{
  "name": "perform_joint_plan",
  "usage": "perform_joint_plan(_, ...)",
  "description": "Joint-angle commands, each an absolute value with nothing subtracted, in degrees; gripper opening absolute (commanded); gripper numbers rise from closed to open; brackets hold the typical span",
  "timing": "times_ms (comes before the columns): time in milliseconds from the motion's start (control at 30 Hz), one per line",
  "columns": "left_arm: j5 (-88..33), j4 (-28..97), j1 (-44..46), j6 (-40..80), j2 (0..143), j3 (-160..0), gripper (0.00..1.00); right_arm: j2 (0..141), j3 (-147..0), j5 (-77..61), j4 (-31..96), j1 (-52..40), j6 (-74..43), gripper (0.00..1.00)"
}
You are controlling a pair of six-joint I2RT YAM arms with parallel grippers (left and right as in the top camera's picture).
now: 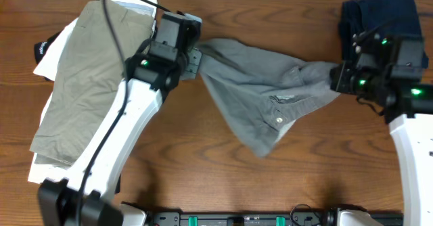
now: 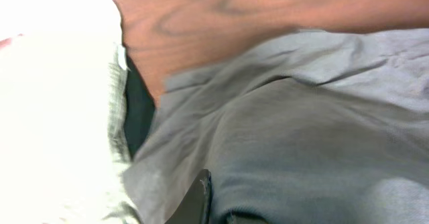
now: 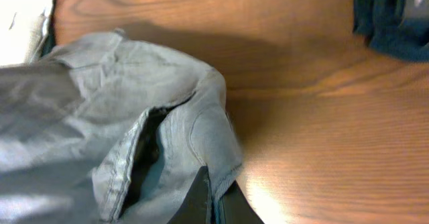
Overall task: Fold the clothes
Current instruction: 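Stretch the grey pants between both grippers, pulling them apart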
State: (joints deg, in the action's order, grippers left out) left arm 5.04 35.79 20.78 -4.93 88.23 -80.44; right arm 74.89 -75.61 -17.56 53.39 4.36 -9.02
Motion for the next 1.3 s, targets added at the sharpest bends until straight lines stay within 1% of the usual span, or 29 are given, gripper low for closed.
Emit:
perform_joint_plan(0, 7.1, 36.3, 20.3, -5.5, 84.8, -81.6, 0.07, 74.0, -82.1, -17.2, 56.5, 5.0, -3.5, 0.01)
perform_joint_plan(67, 7.1, 37.1, 20.3, -5.5, 83.4, -81.6, 0.07, 74.0, -84.3, -17.4, 58.1, 5.0, -2.8, 0.01)
perform_joint_plan(100, 7.1, 37.6, 20.3, -5.5, 82.6, -81.6, 0.09, 74.0, -85.6, -17.4, 59.0, 5.0, -2.6, 0.01)
perform_joint_plan(200, 7.1, 38.8, 20.3, -5.5, 80.7, -81.6, 0.22, 74.0, -88.5, -17.5, 60.8, 5.0, -2.3, 0.01)
perform_joint_plan(267, 7.1, 39.2, 20.3, -5.5, 79.5, -81.6, 0.24, 74.0, -90.0, -19.0, 61.5, 5.0, -1.6, 0.01)
perform_joint_plan(300, 7.0, 39.5, 20.3, -5.5, 79.2, -81.6, 0.23, 74.0, -90.4, -19.5, 61.6, 5.0, -1.6, 0.01)
perform_joint_plan(333, 6.3, 39.9, 20.3, -5.5, 78.6, -81.6, 0.19, 74.0, -90.8, -19.8, 61.8, 5.0, -1.6, 0.01)
perform_joint_plan(367, 5.1, 40.3, 20.3, -5.5, 78.3, -81.6, 0.06, 74.0, -91.0, -19.9, 61.9, 5.0, -1.5, 0.01)
perform_joint_plan(567, -9.4, 44.6, 20.6, -5.5, 79.0, -81.4, 0.06, 74.3, -91.0, -19.9, 62.8, 4.9, -1.1, 0.01)
perform_joint_plan(633, -12.5, 46.3, 21.3, -5.6, 80.4, -81.2, 0.06, 74.3, -91.0, -19.9, 62.8, 4.9, -1.1, 0.01)
perform_joint_plan(667, -13.5, 47.1, 21.8, -6.3, 81.3, -81.1, 0.07, 74.4, -91.0, -19.9, 62.8, 4.9, -1.1, 0.01)
perform_joint_plan(767, -17.7, 50.3, 24.6, -14.6, 84.9, -80.7, 0.17, 74.5, -91.0, -19.9, 62.8, 4.9, -1.2, 0.01)
perform_joint_plan(833, -20.1, 52.8, 27.2, -20.4, 87.2, -80.7, 0.33, 74.8, -91.0, -19.9, 62.9, 4.9, -1.2, 0.01)
perform_joint_plan(967, -21.4, 56.7, 34.3, -25.1, 88.2, -80.7, 0.51, 75.8, -91.0, -19.9, 63.1, 4.9, -1.1, 0.01)
perform_joint_plan(1133, -20.6, 59.1, 42.2, -24.5, 84.4, -80.7, 0.56, 76.9, -91.0, -19.9, 64.1, 4.9, -0.9, 0.01)
perform_joint_plan(1267, -20.5, 55.7, 47.4, -22.5, 83.0, -80.4, 0.58, 77.2, -91.0, -19.9, 64.1, 4.9, -0.7, 0.01)
